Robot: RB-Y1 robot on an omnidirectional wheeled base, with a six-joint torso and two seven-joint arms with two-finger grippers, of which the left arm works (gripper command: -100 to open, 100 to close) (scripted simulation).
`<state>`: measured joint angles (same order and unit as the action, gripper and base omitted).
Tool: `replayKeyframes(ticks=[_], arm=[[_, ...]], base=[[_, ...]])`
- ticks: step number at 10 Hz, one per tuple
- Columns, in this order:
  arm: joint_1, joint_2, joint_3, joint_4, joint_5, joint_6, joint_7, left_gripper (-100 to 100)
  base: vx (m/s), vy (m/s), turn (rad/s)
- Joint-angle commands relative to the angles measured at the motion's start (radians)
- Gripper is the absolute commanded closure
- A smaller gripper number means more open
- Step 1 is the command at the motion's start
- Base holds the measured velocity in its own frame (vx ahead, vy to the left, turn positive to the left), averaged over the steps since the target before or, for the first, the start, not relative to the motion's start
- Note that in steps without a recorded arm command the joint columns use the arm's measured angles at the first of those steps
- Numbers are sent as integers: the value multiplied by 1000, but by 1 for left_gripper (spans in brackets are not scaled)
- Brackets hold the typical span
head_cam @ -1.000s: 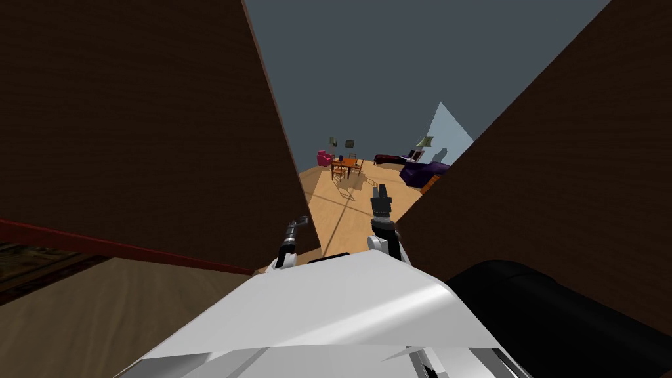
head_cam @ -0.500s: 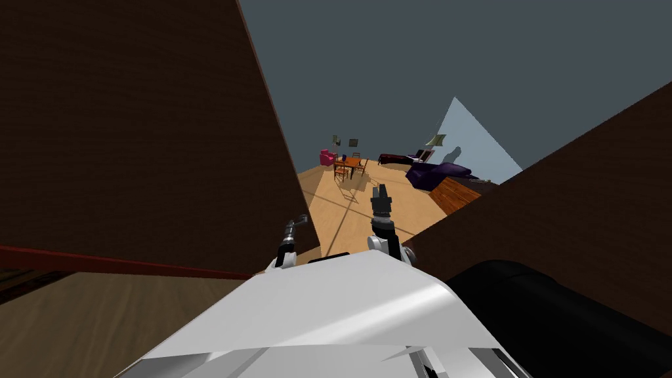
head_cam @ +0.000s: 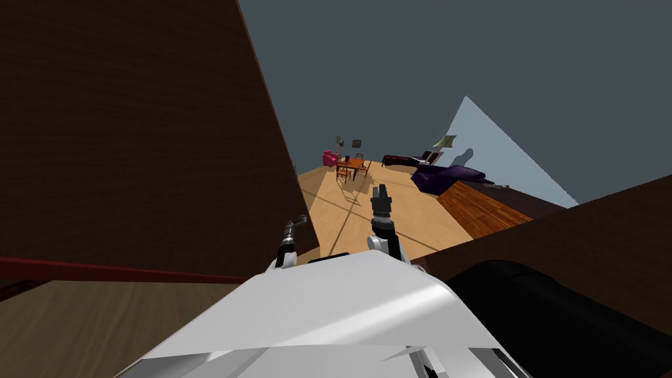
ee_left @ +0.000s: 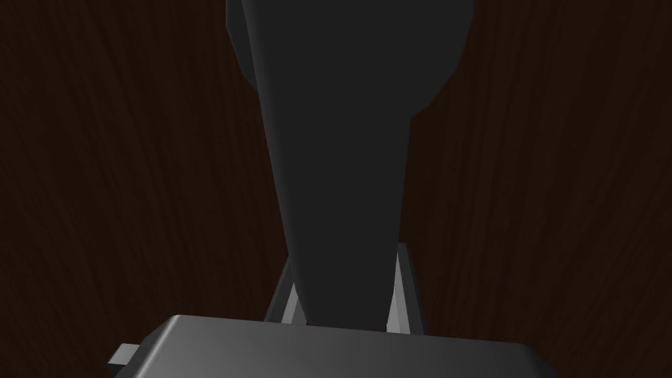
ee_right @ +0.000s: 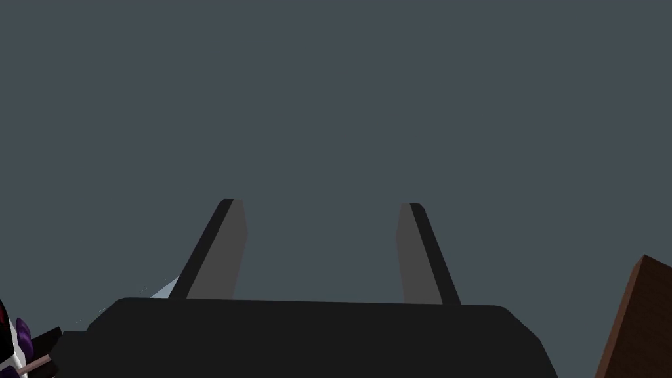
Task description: Push the door open
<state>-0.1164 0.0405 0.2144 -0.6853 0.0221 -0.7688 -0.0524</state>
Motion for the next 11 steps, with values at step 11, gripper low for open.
replayKeyframes(ticks=[11], arm=[[5,-26,113,-17,54,-10,-68,100]], base=[[149,-67,80]])
